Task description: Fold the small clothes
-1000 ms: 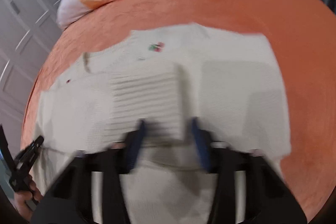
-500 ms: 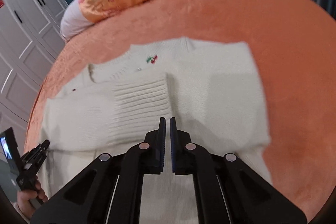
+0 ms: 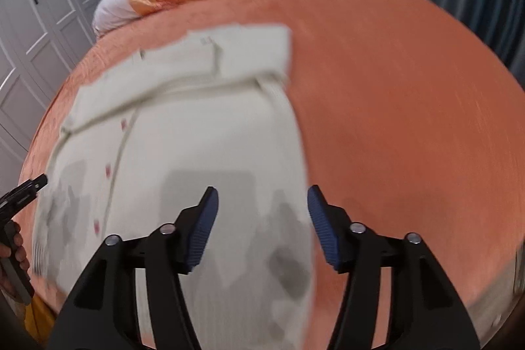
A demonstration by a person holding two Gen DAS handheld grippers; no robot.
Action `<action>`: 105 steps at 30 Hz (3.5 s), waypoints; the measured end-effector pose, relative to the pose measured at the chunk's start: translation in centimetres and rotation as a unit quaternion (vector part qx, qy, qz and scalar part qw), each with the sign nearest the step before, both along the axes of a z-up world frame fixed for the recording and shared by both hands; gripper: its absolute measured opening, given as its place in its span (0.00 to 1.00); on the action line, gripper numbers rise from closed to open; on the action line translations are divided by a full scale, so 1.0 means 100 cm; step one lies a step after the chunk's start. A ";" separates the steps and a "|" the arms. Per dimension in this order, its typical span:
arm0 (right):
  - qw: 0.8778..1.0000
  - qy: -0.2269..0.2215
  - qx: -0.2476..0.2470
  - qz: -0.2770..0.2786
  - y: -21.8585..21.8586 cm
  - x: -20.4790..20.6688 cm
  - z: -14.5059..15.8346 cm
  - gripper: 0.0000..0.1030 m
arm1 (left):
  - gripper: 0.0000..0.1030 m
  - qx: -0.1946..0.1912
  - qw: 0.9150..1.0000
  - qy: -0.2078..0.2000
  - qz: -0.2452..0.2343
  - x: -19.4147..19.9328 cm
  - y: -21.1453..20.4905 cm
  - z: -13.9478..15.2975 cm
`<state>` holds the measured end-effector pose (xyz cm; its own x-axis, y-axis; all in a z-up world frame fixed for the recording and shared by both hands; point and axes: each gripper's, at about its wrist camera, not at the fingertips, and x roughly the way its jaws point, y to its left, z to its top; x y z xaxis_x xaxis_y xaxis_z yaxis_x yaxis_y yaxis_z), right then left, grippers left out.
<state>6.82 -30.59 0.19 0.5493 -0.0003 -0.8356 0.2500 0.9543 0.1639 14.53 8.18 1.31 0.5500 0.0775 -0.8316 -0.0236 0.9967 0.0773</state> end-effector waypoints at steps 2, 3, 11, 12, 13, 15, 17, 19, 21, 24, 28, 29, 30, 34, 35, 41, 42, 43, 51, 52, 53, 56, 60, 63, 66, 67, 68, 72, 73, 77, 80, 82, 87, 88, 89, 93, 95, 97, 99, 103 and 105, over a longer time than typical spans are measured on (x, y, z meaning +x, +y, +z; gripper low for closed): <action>0.999 0.019 0.025 -0.008 -0.008 -0.032 -0.008 0.58 | 0.69 -0.010 1.000 0.016 0.008 -0.032 0.014 -0.003; 0.999 0.028 0.036 -0.013 -0.011 -0.049 -0.012 0.61 | 0.70 -0.012 1.000 0.022 0.014 -0.044 0.020 -0.004; 0.988 0.062 0.135 -0.035 -0.010 -0.102 -0.044 0.66 | 0.74 -0.130 0.985 0.068 0.092 -0.098 0.075 -0.034; 0.986 0.061 0.148 -0.039 -0.008 -0.102 -0.047 0.66 | 0.74 -0.143 0.983 0.066 0.096 -0.102 0.076 -0.035; 0.985 0.058 0.156 -0.040 -0.007 -0.101 -0.048 0.66 | 0.74 -0.156 0.980 0.061 0.103 -0.103 0.078 -0.035; 0.983 0.056 0.169 -0.047 -0.004 -0.096 -0.049 0.66 | 0.74 -0.178 0.977 0.054 0.103 -0.103 0.077 -0.034; 0.979 0.049 0.190 -0.046 0.000 -0.089 -0.051 0.68 | 0.74 -0.199 0.973 0.054 0.102 -0.098 0.077 -0.034; 0.977 0.044 0.205 -0.050 0.000 -0.086 -0.052 0.70 | 0.74 -0.214 0.969 0.055 0.114 -0.094 0.079 -0.035; 0.974 0.035 0.217 -0.052 0.002 -0.082 -0.052 0.70 | 0.74 -0.228 0.965 0.056 0.114 -0.087 0.078 -0.035; 0.974 0.031 0.219 -0.054 0.002 -0.073 -0.051 0.54 | 0.72 -0.243 0.961 0.059 0.116 -0.081 0.075 -0.033; 0.977 0.023 0.208 -0.046 0.005 -0.072 -0.043 0.13 | 0.32 -0.248 0.962 0.081 0.084 -0.074 0.064 -0.027; 0.978 0.019 0.203 -0.044 0.005 -0.073 -0.039 0.10 | 0.21 -0.242 0.963 0.087 0.079 -0.074 0.062 -0.027; 0.979 0.009 0.200 -0.045 0.004 -0.075 -0.035 0.08 | 0.14 -0.236 0.965 0.089 0.073 -0.074 0.059 -0.024; 0.982 -0.010 0.186 -0.040 0.002 -0.081 -0.020 0.06 | 0.08 -0.219 0.971 0.074 0.056 -0.080 0.055 -0.007; 0.983 -0.014 0.181 -0.034 0.003 -0.083 -0.016 0.06 | 0.07 -0.216 0.973 0.068 0.051 -0.083 0.055 -0.003; 0.991 -0.011 0.135 0.009 0.014 -0.101 0.003 0.05 | 0.06 -0.191 0.980 0.051 0.021 -0.107 0.054 0.028; 0.992 -0.003 0.125 0.020 0.016 -0.108 0.004 0.05 | 0.06 -0.182 0.982 0.056 0.009 -0.115 0.054 0.030; 0.993 0.006 0.114 0.033 0.018 -0.115 0.006 0.05 | 0.06 -0.174 0.983 0.060 0.001 -0.122 0.054 0.031; 0.982 0.111 0.047 0.147 0.041 -0.209 0.012 0.05 | 0.06 -0.072 0.979 0.169 -0.092 -0.231 0.047 0.027; 0.980 0.120 0.050 0.153 0.044 -0.221 0.015 0.05 | 0.06 -0.067 0.975 0.186 -0.102 -0.247 0.045 0.026; 0.977 0.130 0.054 0.159 0.046 -0.236 0.019 0.05 | 0.06 -0.067 0.973 0.194 -0.107 -0.256 0.044 0.027; 0.974 0.148 0.071 0.159 0.049 -0.265 0.027 0.05 | 0.06 -0.079 0.969 0.207 -0.106 -0.287 0.042 0.034; 0.975 0.128 0.099 0.150 0.046 -0.261 0.043 0.05 | 0.06 -0.121 0.974 0.174 -0.082 -0.277 0.046 0.056; 0.984 0.055 0.095 0.140 0.033 -0.218 0.069 0.05 | 0.06 -0.146 0.981 0.100 -0.075 -0.229 0.043 0.085; 0.990 -0.026 0.086 0.107 0.017 -0.157 0.087 0.05 | 0.06 -0.157 0.985 0.019 -0.075 -0.171 0.035 0.108; 0.991 -0.051 0.082 0.090 0.010 -0.130 0.089 0.05 | 0.06 -0.154 0.985 -0.006 -0.073 -0.153 0.030 0.113; 0.991 -0.062 0.082 0.082 0.007 -0.109 0.089 0.05 | 0.06 -0.150 0.986 -0.027 -0.067 -0.135 0.031 0.115; 0.991 -0.090 0.097 0.032 -0.014 -0.032 0.077 0.05 | 0.06 -0.157 0.985 -0.068 -0.029 -0.051 0.026 0.101; 0.990 -0.092 0.110 0.015 -0.021 -0.013 0.069 0.05 | 0.06 -0.154 0.986 -0.068 -0.020 -0.040 0.025 0.094; 0.988 -0.079 0.129 -0.018 -0.030 0.033 0.042 0.05 | 0.06 -0.132 0.991 -0.034 0.010 0.018 0.016 0.047; 0.987 -0.069 0.141 -0.032 -0.033 0.054 0.021 0.05 | 0.06 -0.128 0.991 -0.019 0.026 0.040 0.020 0.024; 0.986 -0.064 0.148 -0.039 -0.033 0.066 0.011 0.05 | 0.07 -0.124 0.992 -0.012 0.037 0.050 0.022 0.012; 0.987 -0.041 0.145 -0.048 -0.033 0.083 -0.017 0.08 | 0.09 -0.110 0.993 0.013 0.049 0.073 0.021 -0.019; 0.988 -0.041 0.144 -0.050 -0.033 0.086 -0.021 0.08 | 0.12 -0.104 0.993 0.014 0.051 0.075 0.019 -0.023; 0.987 -0.044 0.145 -0.053 -0.033 0.086 -0.021 0.09 | 0.16 -0.097 0.994 0.013 0.053 0.077 0.019 -0.026; 0.980 -0.094 0.164 -0.059 -0.032 0.066 -0.003 0.25 | 0.17 -0.105 0.993 -0.006 0.052 0.068 0.018 -0.014; 0.978 -0.146 0.131 -0.074 -0.026 0.046 0.016 0.56 | 0.35 -0.124 0.991 -0.030 0.045 0.055 0.018 0.002; 0.972 -0.197 0.096 -0.087 -0.018 0.023 0.035 0.72 | 0.53 -0.120 0.988 -0.079 0.049 0.034 0.017 0.026; 0.972 -0.203 0.099 -0.058 -0.004 0.008 0.043 0.70 | 0.57 -0.121 0.985 -0.117 0.039 0.009 0.011 0.047; 0.983 -0.136 0.101 0.074 0.059 -0.011 0.032 0.48 | 0.57 -0.139 0.986 -0.080 -0.043 -0.033 -0.025 0.046; 0.982 -0.103 0.061 0.147 0.106 -0.026 0.020 0.34 | 0.57 -0.124 0.988 -0.048 -0.083 -0.054 -0.049 0.028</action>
<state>4.20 -20.00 2.22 0.6676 0.2764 -0.6913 -0.0838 0.9505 0.2992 9.10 3.26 4.10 0.6147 -0.2195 -0.7576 0.1468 0.9756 -0.1635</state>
